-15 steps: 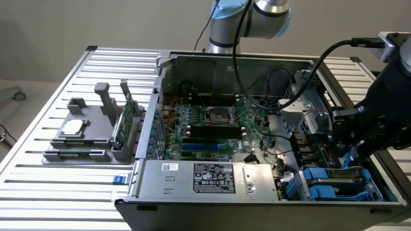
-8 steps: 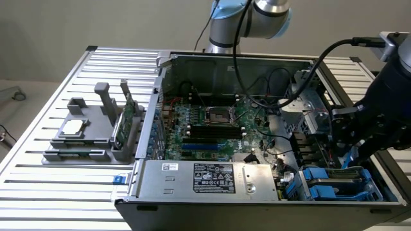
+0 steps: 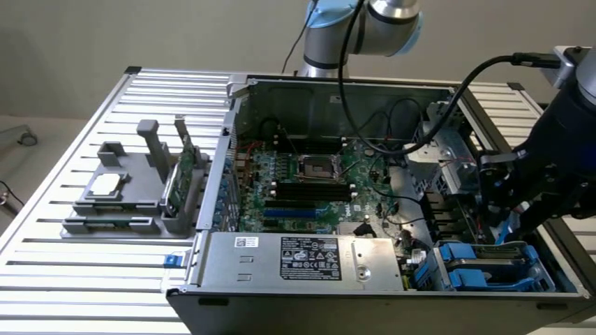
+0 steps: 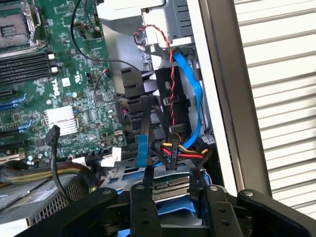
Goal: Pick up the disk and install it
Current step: 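Insert the first disk wire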
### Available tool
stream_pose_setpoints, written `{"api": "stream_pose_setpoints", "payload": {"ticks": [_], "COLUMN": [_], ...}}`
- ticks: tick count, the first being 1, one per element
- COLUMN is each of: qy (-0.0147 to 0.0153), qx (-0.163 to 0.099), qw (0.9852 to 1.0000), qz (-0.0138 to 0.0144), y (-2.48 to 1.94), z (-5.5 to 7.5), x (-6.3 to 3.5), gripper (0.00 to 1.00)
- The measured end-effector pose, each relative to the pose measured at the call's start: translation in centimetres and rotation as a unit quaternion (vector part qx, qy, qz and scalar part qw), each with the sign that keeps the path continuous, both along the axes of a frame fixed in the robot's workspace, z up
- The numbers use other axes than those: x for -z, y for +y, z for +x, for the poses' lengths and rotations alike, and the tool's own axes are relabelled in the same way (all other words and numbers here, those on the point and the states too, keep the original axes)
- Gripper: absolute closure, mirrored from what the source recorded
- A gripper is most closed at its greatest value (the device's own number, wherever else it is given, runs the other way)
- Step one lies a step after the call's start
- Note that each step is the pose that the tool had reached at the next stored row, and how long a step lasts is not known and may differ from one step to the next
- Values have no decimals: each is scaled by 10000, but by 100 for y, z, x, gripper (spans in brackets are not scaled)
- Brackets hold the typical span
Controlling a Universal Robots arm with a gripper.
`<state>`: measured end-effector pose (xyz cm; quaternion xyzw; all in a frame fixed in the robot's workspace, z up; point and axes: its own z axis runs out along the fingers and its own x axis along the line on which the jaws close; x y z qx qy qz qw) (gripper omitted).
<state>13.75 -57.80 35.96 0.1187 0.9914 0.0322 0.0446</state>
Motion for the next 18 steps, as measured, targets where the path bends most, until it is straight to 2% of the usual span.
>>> {"api": "stream_pose_setpoints", "payload": {"ticks": [4, 7, 10, 15, 16, 18], "qy": [0, 0, -7, -49, -53, -59], "qx": [83, 92, 105, 145, 153, 172], "qw": [10000, 10000, 9999, 9998, 9998, 9996], "qz": [-2, -9, -30, -101, -132, -221], "y": [13, 45, 72, 107, 109, 110], "z": [-1, -7, -8, -8, -8, -8], "x": [-1, 0, 0, 2, 3, 4], "gripper": [58, 58, 58, 58, 58, 58]}}
